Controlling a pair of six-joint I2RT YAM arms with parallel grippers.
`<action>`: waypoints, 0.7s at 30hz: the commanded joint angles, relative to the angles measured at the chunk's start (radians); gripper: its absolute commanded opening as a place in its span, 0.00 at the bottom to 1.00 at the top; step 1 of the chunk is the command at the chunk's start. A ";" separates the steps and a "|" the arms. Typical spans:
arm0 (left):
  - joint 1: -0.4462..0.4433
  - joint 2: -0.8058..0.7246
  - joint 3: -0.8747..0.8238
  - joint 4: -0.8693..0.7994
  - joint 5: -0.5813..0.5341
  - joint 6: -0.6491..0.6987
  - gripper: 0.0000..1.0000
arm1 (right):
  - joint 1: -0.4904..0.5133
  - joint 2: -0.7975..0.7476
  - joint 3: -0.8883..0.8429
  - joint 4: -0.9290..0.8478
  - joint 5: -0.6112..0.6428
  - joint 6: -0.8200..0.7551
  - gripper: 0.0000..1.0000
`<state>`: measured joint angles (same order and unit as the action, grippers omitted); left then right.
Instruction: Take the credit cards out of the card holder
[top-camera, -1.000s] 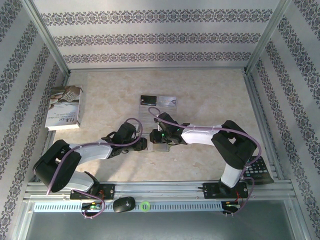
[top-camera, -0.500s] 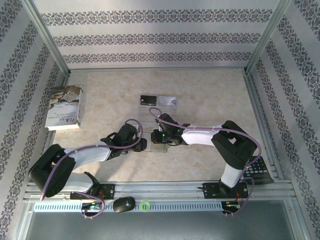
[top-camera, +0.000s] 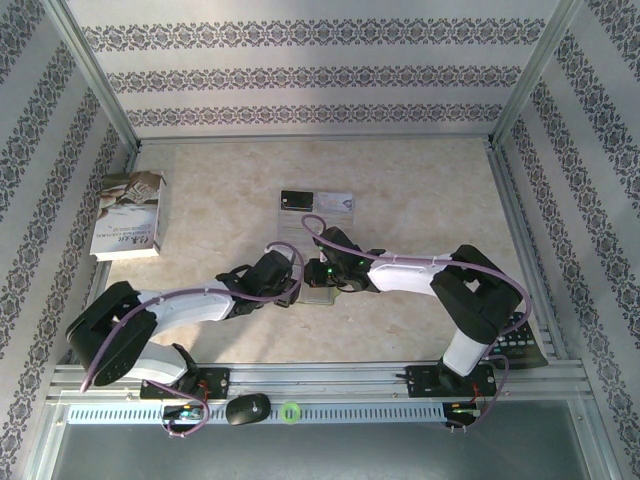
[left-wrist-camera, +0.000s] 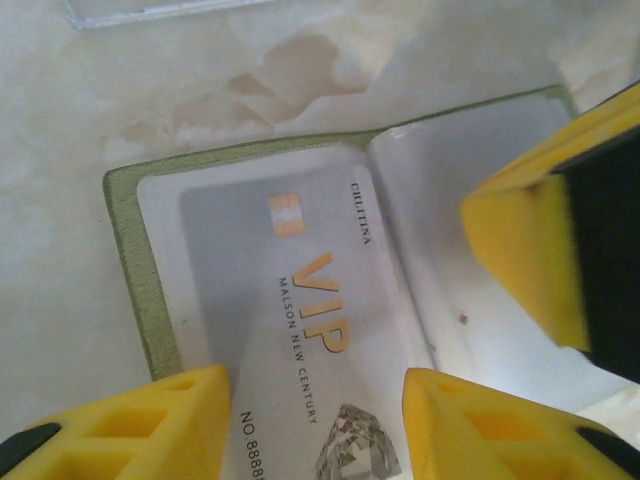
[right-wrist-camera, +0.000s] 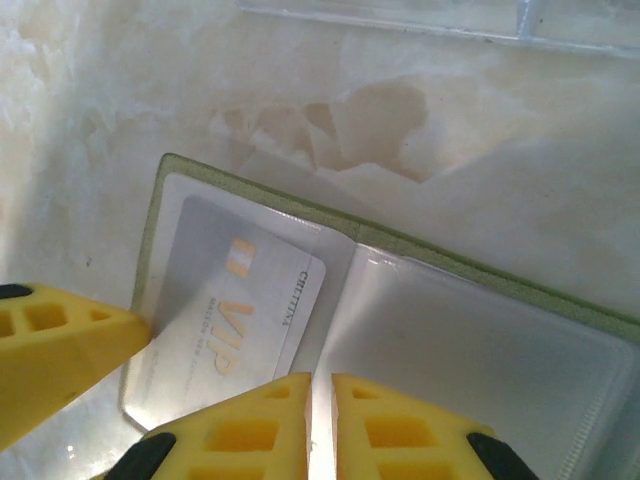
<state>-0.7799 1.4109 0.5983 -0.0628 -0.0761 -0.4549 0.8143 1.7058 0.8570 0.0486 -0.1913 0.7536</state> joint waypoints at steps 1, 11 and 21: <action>-0.014 0.033 0.019 -0.041 -0.045 0.029 0.49 | 0.001 -0.031 -0.015 0.008 0.017 -0.017 0.14; -0.038 0.092 -0.015 -0.007 -0.022 -0.018 0.32 | 0.014 -0.037 -0.001 0.006 0.010 -0.044 0.15; -0.036 0.059 -0.048 -0.009 -0.019 -0.047 0.23 | 0.023 0.021 0.033 0.063 -0.097 0.027 0.16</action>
<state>-0.7986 1.4670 0.5850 -0.0360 -0.1287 -0.4770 0.8230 1.6985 0.8589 0.0776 -0.2527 0.7513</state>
